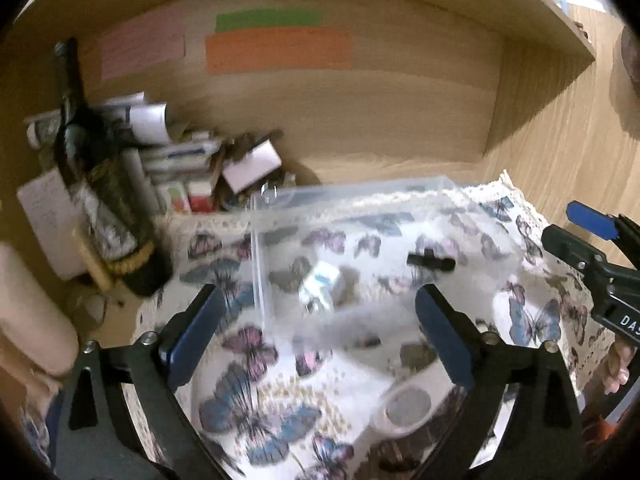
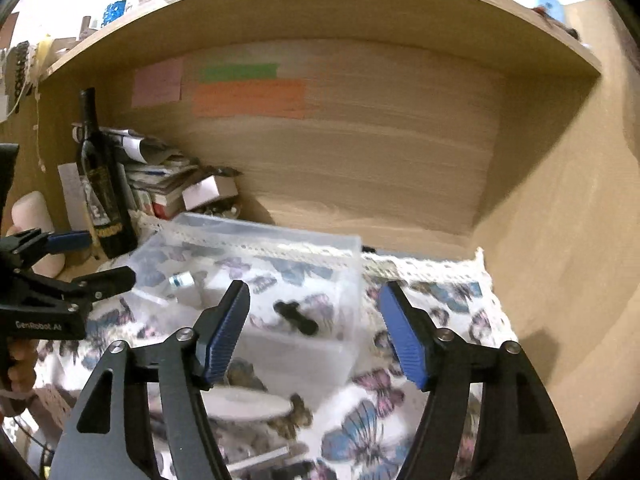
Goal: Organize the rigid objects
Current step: 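Grasp the white handheld device with the left tool while the right tool grasps the black USB adapter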
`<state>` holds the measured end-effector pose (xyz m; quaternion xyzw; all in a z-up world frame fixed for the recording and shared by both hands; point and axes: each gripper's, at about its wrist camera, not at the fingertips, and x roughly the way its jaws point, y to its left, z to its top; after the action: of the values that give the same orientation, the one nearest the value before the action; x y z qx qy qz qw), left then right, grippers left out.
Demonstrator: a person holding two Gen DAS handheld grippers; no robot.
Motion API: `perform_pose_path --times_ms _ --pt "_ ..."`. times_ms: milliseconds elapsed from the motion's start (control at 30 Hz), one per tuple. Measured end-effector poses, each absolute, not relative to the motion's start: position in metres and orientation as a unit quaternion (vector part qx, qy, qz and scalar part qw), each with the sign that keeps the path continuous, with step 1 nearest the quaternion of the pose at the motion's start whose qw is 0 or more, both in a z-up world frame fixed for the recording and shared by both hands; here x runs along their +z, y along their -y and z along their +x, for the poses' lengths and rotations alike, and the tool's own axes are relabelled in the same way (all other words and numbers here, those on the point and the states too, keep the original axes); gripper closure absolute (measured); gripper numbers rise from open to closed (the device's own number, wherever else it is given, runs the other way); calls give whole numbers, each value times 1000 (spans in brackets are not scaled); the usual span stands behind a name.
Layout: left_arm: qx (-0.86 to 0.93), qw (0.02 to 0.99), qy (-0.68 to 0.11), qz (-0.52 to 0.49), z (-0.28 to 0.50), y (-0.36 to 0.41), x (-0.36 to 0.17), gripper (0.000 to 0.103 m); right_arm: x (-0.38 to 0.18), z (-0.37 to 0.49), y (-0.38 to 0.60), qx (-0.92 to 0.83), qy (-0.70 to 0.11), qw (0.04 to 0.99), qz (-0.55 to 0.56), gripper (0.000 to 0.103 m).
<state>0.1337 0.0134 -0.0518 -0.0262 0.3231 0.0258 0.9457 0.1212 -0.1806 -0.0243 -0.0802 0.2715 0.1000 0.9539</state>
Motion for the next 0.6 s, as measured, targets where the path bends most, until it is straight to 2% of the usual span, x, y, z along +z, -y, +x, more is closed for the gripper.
perform_pose_path --times_ms 467,600 --pt "-53 910 -412 -5 128 29 -118 6 -93 87 212 87 -364 927 -33 36" --pt "-89 897 -433 1 135 35 -128 23 -108 80 213 89 -385 918 -35 36"
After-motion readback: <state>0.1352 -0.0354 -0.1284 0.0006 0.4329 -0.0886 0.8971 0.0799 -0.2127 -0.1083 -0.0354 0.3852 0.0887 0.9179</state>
